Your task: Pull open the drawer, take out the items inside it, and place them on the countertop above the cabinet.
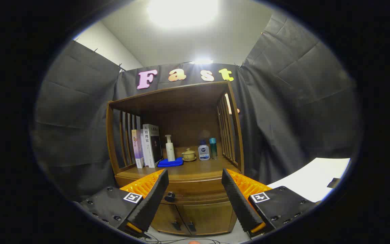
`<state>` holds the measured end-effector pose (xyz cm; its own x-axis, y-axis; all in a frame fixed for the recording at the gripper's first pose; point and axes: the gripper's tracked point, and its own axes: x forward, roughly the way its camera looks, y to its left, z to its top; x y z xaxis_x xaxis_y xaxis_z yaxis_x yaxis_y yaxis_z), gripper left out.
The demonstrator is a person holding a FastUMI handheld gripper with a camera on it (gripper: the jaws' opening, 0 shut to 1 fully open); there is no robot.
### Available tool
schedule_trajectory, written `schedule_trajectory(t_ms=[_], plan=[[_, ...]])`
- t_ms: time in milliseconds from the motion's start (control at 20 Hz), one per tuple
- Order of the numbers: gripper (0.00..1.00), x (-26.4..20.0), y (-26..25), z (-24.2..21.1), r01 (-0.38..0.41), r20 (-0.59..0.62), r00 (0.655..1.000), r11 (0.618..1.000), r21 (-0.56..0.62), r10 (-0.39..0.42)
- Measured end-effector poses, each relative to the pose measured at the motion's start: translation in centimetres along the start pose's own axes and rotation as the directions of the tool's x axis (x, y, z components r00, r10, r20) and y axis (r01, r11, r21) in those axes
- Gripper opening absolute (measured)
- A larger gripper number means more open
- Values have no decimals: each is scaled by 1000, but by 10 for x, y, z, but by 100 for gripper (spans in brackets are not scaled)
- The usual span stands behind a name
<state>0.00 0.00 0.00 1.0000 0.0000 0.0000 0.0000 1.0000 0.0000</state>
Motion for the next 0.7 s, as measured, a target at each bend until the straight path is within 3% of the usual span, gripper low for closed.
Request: schedule_trajectory(t_ms=[700], plan=[[100, -10, 5, -9, -8, -11, 1000, 1000, -28, 7]])
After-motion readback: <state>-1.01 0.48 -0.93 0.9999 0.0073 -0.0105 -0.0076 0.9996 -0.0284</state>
